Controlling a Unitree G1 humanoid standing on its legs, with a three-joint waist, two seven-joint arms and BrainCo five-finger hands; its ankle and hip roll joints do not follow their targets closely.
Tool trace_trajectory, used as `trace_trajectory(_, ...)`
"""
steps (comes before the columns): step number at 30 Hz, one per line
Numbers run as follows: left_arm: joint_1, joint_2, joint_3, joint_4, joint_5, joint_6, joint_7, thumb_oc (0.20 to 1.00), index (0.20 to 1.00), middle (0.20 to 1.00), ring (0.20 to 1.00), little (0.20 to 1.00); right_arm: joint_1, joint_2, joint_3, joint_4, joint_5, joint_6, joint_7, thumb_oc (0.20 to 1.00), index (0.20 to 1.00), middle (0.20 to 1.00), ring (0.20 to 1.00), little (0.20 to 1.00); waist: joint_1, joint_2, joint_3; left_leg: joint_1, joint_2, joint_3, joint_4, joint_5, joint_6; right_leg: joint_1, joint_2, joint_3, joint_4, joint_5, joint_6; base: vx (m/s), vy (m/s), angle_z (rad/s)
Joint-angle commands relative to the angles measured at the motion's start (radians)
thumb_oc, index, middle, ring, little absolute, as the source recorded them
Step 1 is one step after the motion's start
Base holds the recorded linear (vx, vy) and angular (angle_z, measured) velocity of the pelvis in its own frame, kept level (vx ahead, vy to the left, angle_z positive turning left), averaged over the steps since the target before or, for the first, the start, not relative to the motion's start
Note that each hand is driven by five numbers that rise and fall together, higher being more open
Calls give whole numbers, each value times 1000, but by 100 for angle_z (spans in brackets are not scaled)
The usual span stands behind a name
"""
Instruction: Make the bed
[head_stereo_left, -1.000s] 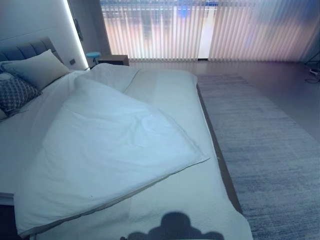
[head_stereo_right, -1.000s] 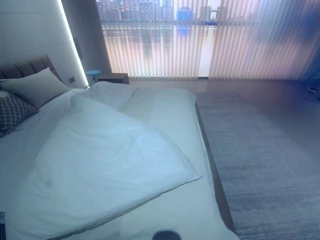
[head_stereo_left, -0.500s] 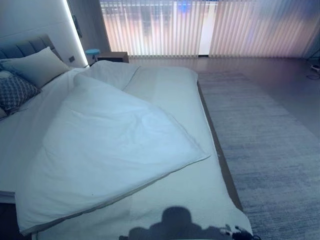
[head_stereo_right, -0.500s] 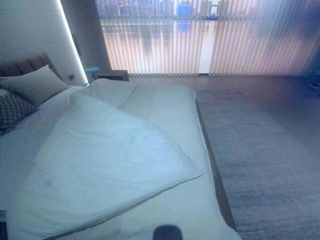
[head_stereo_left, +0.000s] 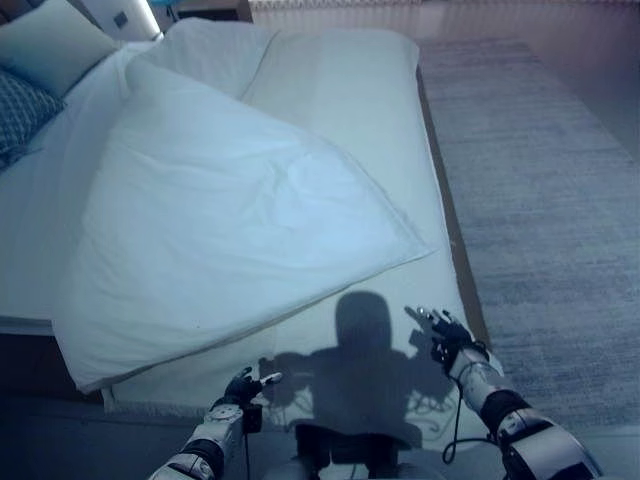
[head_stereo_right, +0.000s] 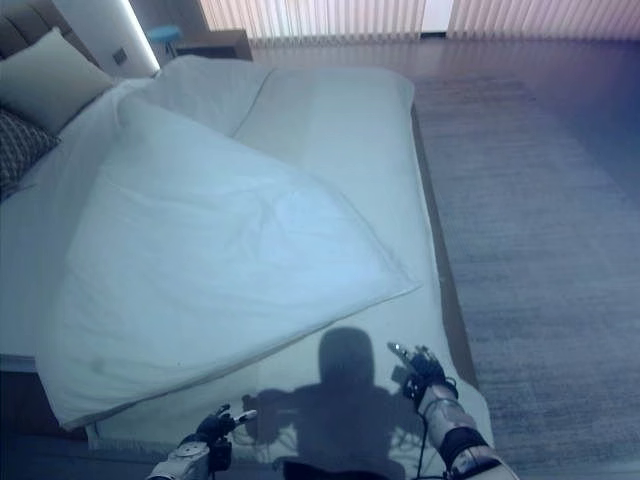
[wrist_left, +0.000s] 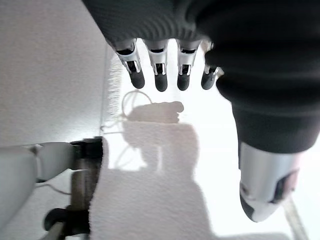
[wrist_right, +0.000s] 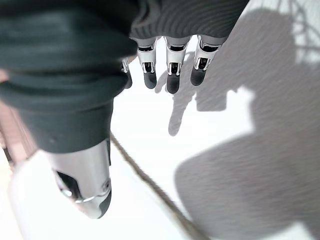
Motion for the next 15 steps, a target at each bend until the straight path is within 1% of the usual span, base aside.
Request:
trace_trajectory(1,-65,0,-45,37,-46,-18,19,1000,1000,1000,1000,1000,-145,-11,-30,16,53,-44,-32,1000,1000,1000,1000,1000,21,-34,34,26,-55,15,2,-21,12,-32,-52,81,19,45,69,0,0,0)
trace_trajectory(7,-49,-8,-79,46,-21,-7,12,1000,1000,1000,1000,1000,-346,-73,-30,121,47,-34,-51,1000,1000,1000,1000,1000,46,-23,87,-64,-54,5,2,1,14,-125,-50,87,32,53,63,-5,1,0)
trace_trajectory(13,-30,-21,-125,33,-12,0,16,1000,1000,1000,1000,1000,-516,-126,-31,199,46,-45,-87,1000,1000,1000,1000,1000,71,-22,137,-144,-52,-8,2,22,13,-205,-43,83,39,72,63,-29,-7,2)
trace_trajectory(15,-33,-24,-139,22,-19,-2,20,1000,1000,1000,1000,1000,-563,-143,-21,211,39,-46,-96,1000,1000,1000,1000,1000,78,-21,156,-166,-50,-14,2,26,13,-230,-40,79,50,69,62,-48,-10,7)
